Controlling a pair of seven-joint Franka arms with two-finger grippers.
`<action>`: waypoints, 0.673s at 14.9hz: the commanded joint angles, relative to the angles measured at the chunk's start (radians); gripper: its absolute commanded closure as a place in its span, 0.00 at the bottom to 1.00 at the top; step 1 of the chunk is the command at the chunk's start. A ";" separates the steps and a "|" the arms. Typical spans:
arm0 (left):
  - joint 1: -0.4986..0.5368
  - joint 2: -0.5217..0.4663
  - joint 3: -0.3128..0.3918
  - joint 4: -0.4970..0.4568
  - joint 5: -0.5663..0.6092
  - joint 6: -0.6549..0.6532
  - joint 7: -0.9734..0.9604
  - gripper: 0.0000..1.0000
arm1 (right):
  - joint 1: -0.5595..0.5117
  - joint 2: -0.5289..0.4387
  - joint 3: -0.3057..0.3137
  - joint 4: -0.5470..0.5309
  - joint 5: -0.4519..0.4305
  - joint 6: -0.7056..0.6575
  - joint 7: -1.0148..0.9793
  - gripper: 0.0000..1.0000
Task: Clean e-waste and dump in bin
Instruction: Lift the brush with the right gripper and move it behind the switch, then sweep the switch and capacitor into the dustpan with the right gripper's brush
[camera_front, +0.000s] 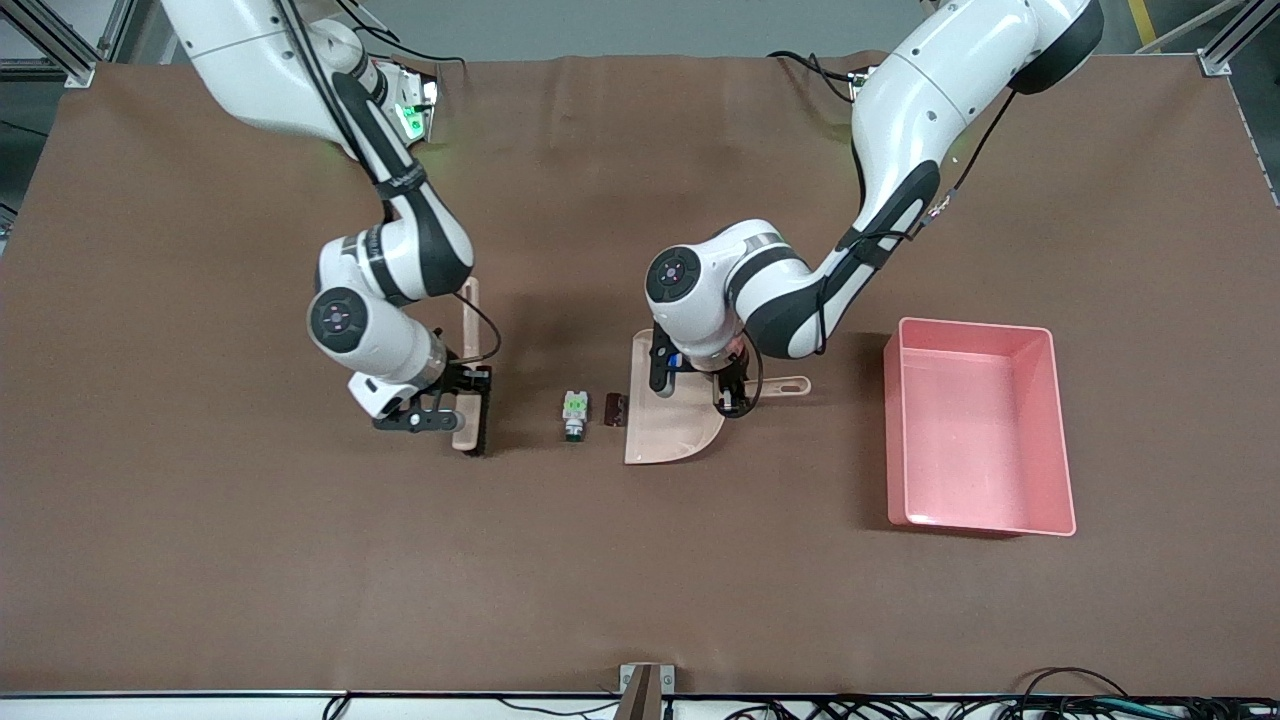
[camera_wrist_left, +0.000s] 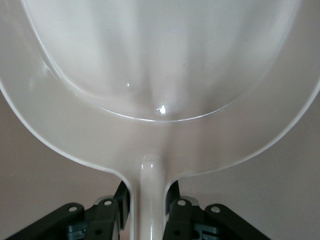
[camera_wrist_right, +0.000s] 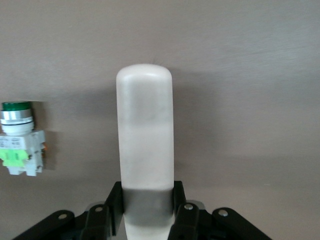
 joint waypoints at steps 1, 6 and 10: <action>-0.017 0.018 0.006 0.030 0.019 -0.015 0.012 0.95 | 0.036 0.028 -0.006 -0.002 0.024 0.042 0.016 0.99; -0.016 0.020 0.006 0.030 0.014 -0.015 0.008 0.96 | 0.103 0.080 -0.007 0.056 0.118 0.047 0.026 0.99; -0.016 0.020 0.006 0.030 0.017 -0.015 0.008 0.96 | 0.146 0.114 -0.007 0.090 0.121 0.059 0.086 0.99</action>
